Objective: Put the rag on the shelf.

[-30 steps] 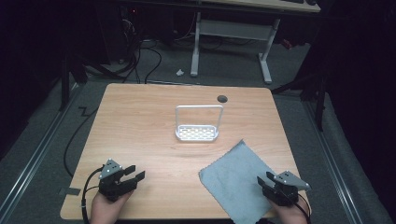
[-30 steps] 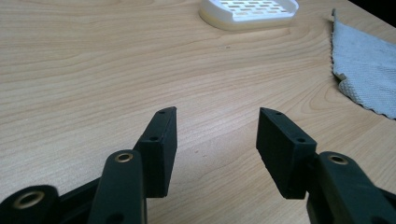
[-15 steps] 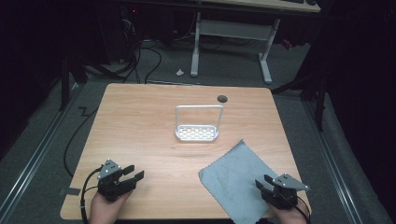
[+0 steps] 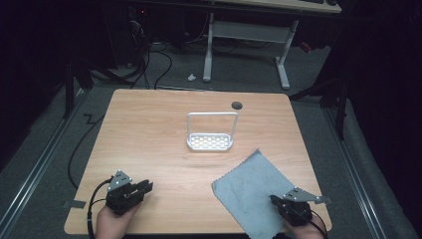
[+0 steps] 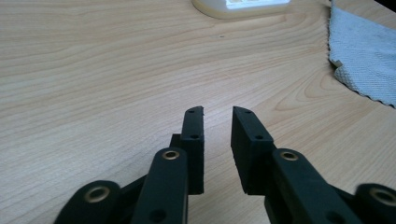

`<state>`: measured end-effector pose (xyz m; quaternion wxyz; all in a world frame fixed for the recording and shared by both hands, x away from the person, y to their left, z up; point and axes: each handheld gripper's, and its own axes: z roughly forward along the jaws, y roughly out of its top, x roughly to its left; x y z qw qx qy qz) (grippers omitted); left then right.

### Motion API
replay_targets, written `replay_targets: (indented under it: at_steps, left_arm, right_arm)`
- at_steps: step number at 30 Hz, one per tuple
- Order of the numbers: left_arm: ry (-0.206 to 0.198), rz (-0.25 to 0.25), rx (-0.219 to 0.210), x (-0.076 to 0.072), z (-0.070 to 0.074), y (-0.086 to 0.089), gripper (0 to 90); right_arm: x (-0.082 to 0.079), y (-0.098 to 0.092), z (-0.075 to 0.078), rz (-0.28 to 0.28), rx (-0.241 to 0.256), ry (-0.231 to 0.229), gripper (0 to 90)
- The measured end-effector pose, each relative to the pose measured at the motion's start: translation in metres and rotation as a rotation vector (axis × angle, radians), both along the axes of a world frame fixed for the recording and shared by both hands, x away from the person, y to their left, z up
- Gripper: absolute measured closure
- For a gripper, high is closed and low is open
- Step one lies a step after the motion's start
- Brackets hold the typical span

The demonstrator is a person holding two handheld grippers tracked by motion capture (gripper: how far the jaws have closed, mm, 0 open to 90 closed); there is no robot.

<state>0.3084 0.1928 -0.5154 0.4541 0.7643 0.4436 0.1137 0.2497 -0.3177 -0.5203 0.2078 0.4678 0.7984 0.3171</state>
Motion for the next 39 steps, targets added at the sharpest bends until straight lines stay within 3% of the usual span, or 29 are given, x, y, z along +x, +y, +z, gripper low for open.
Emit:
replay_targets:
  at_steps: [5, 7, 8, 9, 10, 15, 17, 20, 22, 25, 27, 28, 29, 30, 31, 33, 35, 39]
  left_arm:
    - [-0.004, 0.001, -0.004, 0.000, 0.000, -0.002, 68.0]
    - [-0.005, -0.004, -0.012, 0.000, 0.000, -0.004, 66.9]
    - [-0.005, -0.004, -0.012, 0.000, 0.000, -0.004, 66.8]
    - [-0.002, -0.009, -0.016, -0.001, 0.000, -0.005, 66.8]
    - [0.000, -0.014, -0.017, -0.001, 0.000, -0.006, 66.8]
    - [-0.003, -0.086, 0.003, -0.009, 0.001, -0.030, 66.2]
    - [-0.005, -0.115, 0.009, -0.012, 0.001, -0.041, 66.2]
    - [0.004, -0.178, 0.018, -0.019, 0.000, -0.066, 66.2]
    - [0.010, -0.219, 0.020, -0.023, -0.001, -0.083, 66.1]
    - [0.013, -0.288, 0.039, -0.028, -0.003, -0.106, 64.8]
    - [0.019, -0.337, 0.044, -0.032, -0.005, -0.121, 63.6]
    - [0.025, -0.355, 0.055, -0.033, -0.007, -0.127, 63.6]
    - [0.028, -0.383, 0.093, -0.036, -0.012, -0.137, 63.8]
    - [0.028, -0.383, 0.093, -0.036, -0.012, -0.137, 64.0]
    - [0.022, -0.387, 0.124, -0.036, -0.014, -0.140, 64.0]
    - [0.016, -0.391, 0.118, -0.036, -0.015, -0.139, 64.7]
    - [0.012, -0.375, 0.127, -0.034, -0.015, -0.135, 65.4]
    - [-0.015, -0.311, 0.163, -0.025, -0.015, -0.117, 66.0]
  right_arm:
    - [0.003, 0.021, -0.003, 0.064, -0.009, 0.000, 90.0]
    - [0.006, 0.048, -0.003, 0.127, -0.021, -0.004, 90.0]
    - [0.006, 0.048, -0.003, 0.127, -0.021, -0.004, 90.0]
    - [0.010, 0.067, -0.003, 0.169, -0.025, -0.010, 90.0]
    - [0.010, 0.067, -0.003, 0.169, -0.025, -0.010, 90.0]
    - [0.017, 0.113, -0.004, 0.282, -0.034, -0.021, 90.0]
    - [0.015, 0.119, -0.004, 0.306, -0.047, -0.030, 89.5]
    - [0.012, 0.117, -0.001, 0.305, -0.054, -0.056, 89.5]
    - [0.013, 0.106, 0.003, 0.270, -0.030, -0.076, 89.6]
    - [0.018, 0.080, 0.007, 0.184, -0.018, -0.101, 89.7]
    - [0.025, 0.060, 0.004, 0.116, -0.018, -0.093, 89.7]
    - [0.025, 0.060, 0.004, 0.116, -0.018, -0.093, 89.7]
    - [0.029, 0.052, 0.000, 0.089, -0.017, -0.075, 89.9]
    - [0.030, 0.050, -0.002, 0.089, -0.019, -0.066, 89.9]
    - [0.030, 0.050, -0.002, 0.089, -0.019, -0.066, 89.9]
    - [0.030, 0.051, -0.004, 0.100, -0.012, -0.050, 89.9]
    - [0.024, 0.058, -0.006, 0.135, -0.026, -0.040, 89.8]
    - [0.014, 0.069, -0.006, 0.193, 0.002, -0.023, 89.6]
